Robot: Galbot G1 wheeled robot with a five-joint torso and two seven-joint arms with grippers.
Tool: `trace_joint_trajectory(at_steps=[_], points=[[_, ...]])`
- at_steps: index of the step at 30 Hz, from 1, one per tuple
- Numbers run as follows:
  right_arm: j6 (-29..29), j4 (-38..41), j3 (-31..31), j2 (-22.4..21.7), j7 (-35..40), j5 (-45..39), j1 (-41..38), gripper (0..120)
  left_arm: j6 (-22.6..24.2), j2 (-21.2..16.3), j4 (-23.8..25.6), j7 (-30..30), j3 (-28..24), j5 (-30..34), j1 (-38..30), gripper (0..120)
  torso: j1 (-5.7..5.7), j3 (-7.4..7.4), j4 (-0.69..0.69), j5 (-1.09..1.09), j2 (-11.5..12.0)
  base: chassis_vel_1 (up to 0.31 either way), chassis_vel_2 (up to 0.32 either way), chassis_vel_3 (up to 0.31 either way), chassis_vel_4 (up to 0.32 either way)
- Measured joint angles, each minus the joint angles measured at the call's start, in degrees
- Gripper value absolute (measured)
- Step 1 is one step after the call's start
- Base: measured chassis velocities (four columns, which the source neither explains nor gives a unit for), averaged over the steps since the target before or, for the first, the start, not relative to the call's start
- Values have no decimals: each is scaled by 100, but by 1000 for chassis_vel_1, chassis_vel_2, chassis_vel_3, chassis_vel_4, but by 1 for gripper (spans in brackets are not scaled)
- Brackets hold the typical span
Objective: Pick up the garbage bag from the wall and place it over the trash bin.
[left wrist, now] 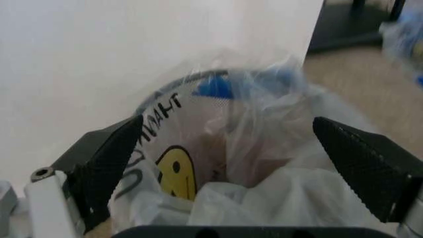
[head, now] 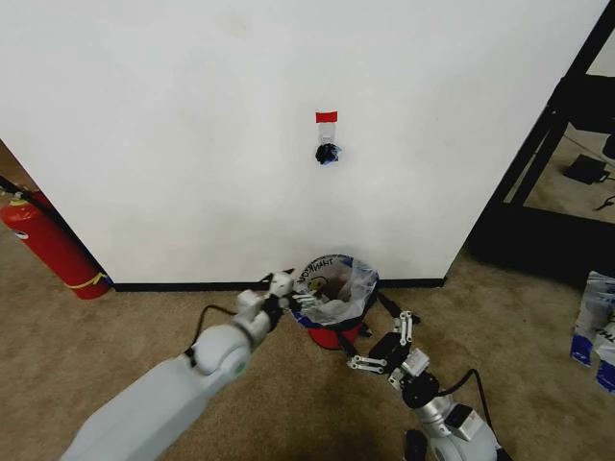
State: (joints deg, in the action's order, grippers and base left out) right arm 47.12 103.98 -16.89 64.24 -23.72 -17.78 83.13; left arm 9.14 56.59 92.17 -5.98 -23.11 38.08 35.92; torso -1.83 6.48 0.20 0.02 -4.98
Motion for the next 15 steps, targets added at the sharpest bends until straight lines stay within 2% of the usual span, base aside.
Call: trace_joint_trajectory(at_steps=[3, 7, 11, 15], points=[[1, -73, -29, 38, -141, 26, 22, 100, 87, 147, -435, -27, -312, -10, -484, 100, 0, 0, -2, -1, 0, 0, 0, 0, 0], [2, -114, 30, 54, -147, 15, 20, 100, 106, 254, -822, -23, -469, -18, -820, 100, 0, -1, -1, 0, 0, 0, 0, 0, 0], [19, -140, 104, 75, -135, 6, -11, 100, 331, 292, -1159, -11, -572, 35, -1083, 100, 0, -1, -3, 0, 0, 0, 0, 0, 0], [39, -141, 192, 78, -87, 7, -51, 100, 652, 389, -1517, 44, -666, 342, -1329, 100, 0, -1, -4, -1, 0, 0, 0, 0, 0]])
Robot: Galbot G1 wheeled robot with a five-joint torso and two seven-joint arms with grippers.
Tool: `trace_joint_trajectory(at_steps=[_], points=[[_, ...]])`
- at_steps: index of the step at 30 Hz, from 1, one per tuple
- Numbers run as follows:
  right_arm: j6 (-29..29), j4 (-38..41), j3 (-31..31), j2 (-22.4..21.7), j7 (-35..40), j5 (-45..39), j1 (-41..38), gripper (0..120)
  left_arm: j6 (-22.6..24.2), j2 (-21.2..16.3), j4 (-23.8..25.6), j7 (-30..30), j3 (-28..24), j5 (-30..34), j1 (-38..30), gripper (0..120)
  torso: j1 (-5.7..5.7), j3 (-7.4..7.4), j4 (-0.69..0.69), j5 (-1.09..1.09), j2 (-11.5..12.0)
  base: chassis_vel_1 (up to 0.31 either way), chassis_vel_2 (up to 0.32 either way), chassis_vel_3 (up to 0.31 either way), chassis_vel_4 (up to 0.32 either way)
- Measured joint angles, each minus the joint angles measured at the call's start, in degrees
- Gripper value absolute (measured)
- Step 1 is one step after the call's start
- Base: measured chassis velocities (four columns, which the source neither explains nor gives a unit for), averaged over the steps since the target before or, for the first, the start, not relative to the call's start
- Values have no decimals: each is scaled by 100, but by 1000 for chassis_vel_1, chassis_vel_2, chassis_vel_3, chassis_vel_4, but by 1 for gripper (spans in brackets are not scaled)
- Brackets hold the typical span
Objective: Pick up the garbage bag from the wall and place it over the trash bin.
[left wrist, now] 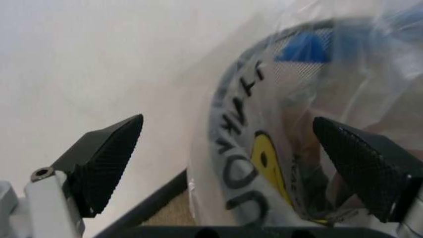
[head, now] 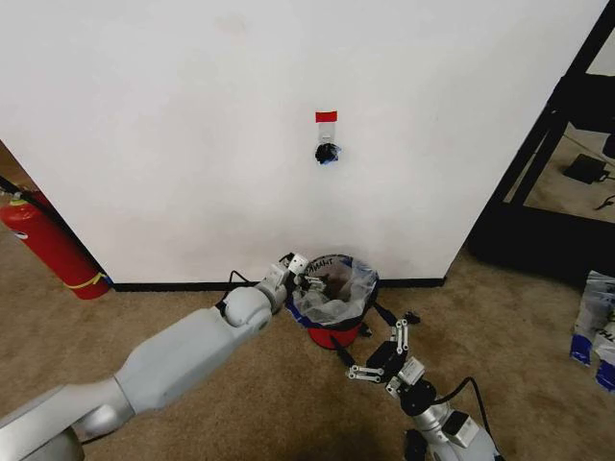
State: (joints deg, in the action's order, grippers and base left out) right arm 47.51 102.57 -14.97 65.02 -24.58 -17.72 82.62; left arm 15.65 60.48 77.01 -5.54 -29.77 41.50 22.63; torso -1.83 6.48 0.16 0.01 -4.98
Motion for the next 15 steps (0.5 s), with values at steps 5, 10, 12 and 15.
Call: trace_joint_trajectory(at_steps=[5, 10, 12, 15], points=[[-3, -15, 36, 9, 50, 60, 1, 100, 534, 207, -323, 70, -150, 440, -347, 100, 0, 0, 1, -1, 0, 0, 0, 0, 0], [-10, -18, 51, 50, 62, 90, 51, 100, 848, 475, -754, 73, -309, 533, -651, 100, 0, 0, 3, -1, 0, 0, 0, 0, 0], [-15, 2, 51, 69, 64, 101, 84, 100, 979, 611, -987, 84, -370, 525, -770, 100, 0, 0, 3, 1, 0, 0, 0, 0, 0], [-21, 66, 20, 91, 69, 109, 157, 100, 1218, 821, -1341, 141, -407, 387, -850, 99, 0, 0, 2, -1, 0, 0, 0, 0, 0]])
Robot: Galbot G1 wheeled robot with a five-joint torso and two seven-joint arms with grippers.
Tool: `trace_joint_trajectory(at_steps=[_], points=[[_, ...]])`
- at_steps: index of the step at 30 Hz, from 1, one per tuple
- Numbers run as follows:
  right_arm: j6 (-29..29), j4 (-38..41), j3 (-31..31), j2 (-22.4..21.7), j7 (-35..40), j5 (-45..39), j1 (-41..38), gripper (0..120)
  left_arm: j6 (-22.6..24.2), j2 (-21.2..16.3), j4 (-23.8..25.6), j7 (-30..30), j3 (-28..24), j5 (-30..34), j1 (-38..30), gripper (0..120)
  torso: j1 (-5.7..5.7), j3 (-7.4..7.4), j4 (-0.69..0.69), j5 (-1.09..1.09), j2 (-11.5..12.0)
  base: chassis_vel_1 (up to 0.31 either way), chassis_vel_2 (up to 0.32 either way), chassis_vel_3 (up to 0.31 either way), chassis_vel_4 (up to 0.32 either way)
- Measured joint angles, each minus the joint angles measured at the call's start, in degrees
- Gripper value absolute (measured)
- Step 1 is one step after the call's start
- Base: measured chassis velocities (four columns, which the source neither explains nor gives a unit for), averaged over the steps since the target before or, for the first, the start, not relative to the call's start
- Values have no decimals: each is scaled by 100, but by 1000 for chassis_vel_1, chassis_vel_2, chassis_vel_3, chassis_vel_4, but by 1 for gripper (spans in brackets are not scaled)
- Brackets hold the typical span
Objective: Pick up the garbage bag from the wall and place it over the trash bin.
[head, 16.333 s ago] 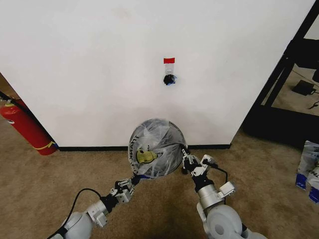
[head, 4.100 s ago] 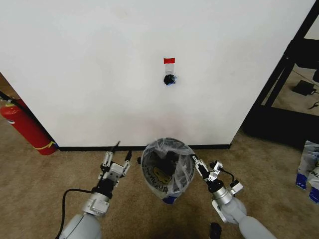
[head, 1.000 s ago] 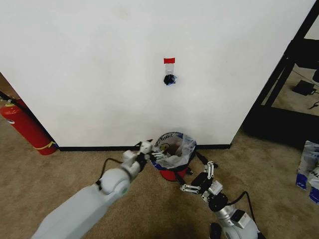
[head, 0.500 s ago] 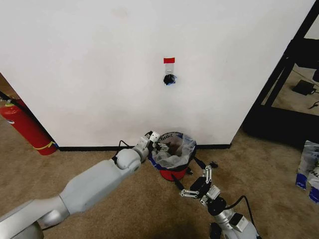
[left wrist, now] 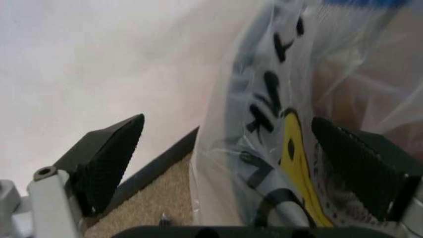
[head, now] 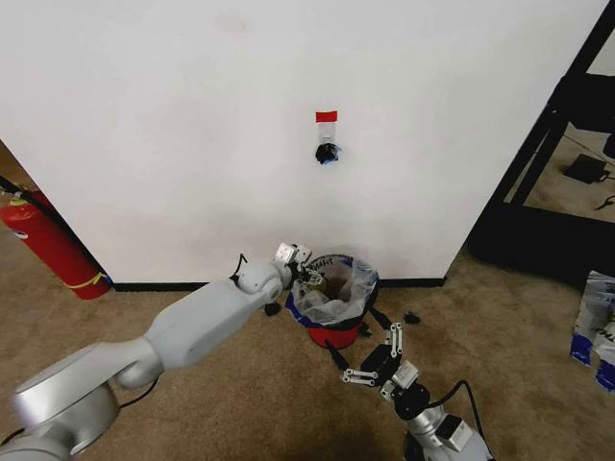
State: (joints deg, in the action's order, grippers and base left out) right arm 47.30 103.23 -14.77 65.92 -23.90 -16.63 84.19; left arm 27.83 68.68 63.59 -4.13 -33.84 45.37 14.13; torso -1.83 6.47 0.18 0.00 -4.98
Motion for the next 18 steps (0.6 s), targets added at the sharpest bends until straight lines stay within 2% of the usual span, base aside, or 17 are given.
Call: trace_joint_trajectory(at_steps=[5, 11, 12, 14, 18], points=[[-5, 33, -47, 1, 10, 6, 60, 100, 484, 68, -32, 70, 25, -25, -1, 94, 0, 0, 0, 0, 0, 0, 0, 0, 0], [-10, 22, -39, 0, 34, 27, 83, 100, 1176, 75, 274, 77, 139, 192, 79, 70, 0, 0, 0, 0, 0, 0, 0, 0, 0], [-10, 22, -39, 0, 34, 27, 83, 100, 1176, 75, 274, 77, 139, 192, 79, 70, 0, 0, 0, 0, 0, 0, 0, 0, 0], [-11, 14, -12, 7, 46, 39, 63, 100, 1388, 54, 423, 48, 204, 196, 156, 60, 0, -1, 0, 0, -1, 0, 0, 0, 0], [-13, 5, 32, 7, 102, 82, 37, 100, 1426, -26, 702, -139, 325, 241, 322, 45, 0, -1, -1, -1, -1, 0, 0, 0, 0]])
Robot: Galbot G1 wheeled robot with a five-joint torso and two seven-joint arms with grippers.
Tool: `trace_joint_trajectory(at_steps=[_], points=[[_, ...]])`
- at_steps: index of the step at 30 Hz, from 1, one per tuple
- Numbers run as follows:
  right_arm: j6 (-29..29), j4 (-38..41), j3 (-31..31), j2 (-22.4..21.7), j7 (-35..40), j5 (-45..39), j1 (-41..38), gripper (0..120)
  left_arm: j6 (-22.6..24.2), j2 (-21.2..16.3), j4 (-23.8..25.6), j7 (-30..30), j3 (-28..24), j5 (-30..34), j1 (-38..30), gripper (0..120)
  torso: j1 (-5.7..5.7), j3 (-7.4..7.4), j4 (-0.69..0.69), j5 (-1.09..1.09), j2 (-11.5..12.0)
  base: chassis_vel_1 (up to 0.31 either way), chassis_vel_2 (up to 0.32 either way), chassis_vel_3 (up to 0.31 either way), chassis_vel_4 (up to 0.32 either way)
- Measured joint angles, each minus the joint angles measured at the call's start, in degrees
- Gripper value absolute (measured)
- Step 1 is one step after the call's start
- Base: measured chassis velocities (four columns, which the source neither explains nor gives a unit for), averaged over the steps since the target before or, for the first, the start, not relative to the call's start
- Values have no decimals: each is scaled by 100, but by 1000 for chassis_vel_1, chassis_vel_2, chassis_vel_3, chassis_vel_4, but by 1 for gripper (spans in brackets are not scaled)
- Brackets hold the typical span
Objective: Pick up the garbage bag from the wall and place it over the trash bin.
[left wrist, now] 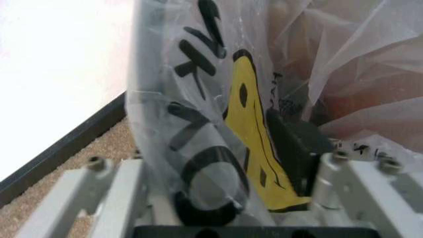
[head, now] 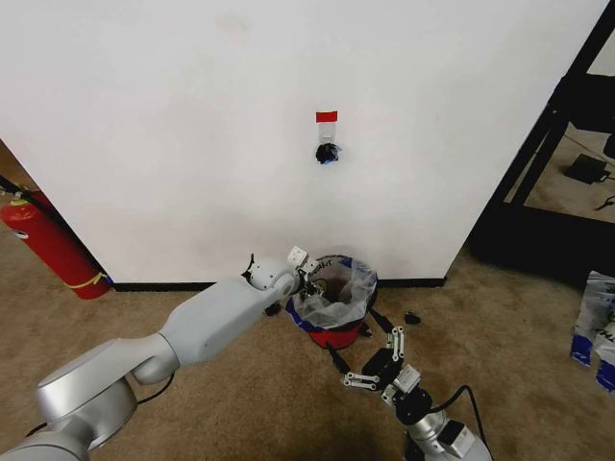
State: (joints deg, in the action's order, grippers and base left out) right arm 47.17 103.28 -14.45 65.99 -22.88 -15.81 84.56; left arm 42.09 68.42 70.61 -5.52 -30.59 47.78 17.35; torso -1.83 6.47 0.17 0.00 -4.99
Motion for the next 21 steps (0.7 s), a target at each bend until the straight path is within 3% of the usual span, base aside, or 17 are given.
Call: trace_joint_trajectory(at_steps=[6, 12, 15, 18, 21], points=[[-2, -24, 91, -19, 265, 81, -22, 100, 62, -210, 395, -641, 149, 338, 214, 25, 0, 0, 2, -2, 0, 0, 0, 0, 0], [-3, -85, 275, -61, 1010, 58, -69, 100, 39, -561, 919, -1370, 556, 804, 639, 4, 0, 0, 1, -3, 0, 0, 0, 0, 0], [-56, -89, 327, -101, 1303, -72, -100, 100, 23, -753, 1158, -1525, 814, 927, 886, 1, 0, 0, 3, -2, 0, 0, 0, 0, 0], [-369, 46, 461, -179, 1608, -660, -119, 100, 24, -1036, 1561, -1705, 1230, 1117, 1219, 1, 0, 1, 1, -2, 0, 0, 0, 0, 0], [-875, 300, 604, -298, 1623, -1953, -144, 100, 32, -1401, 2157, -1845, 1826, 1308, 1594, 0, 0, 1, -3, 1, 0, 0, 0, 0, 0]])
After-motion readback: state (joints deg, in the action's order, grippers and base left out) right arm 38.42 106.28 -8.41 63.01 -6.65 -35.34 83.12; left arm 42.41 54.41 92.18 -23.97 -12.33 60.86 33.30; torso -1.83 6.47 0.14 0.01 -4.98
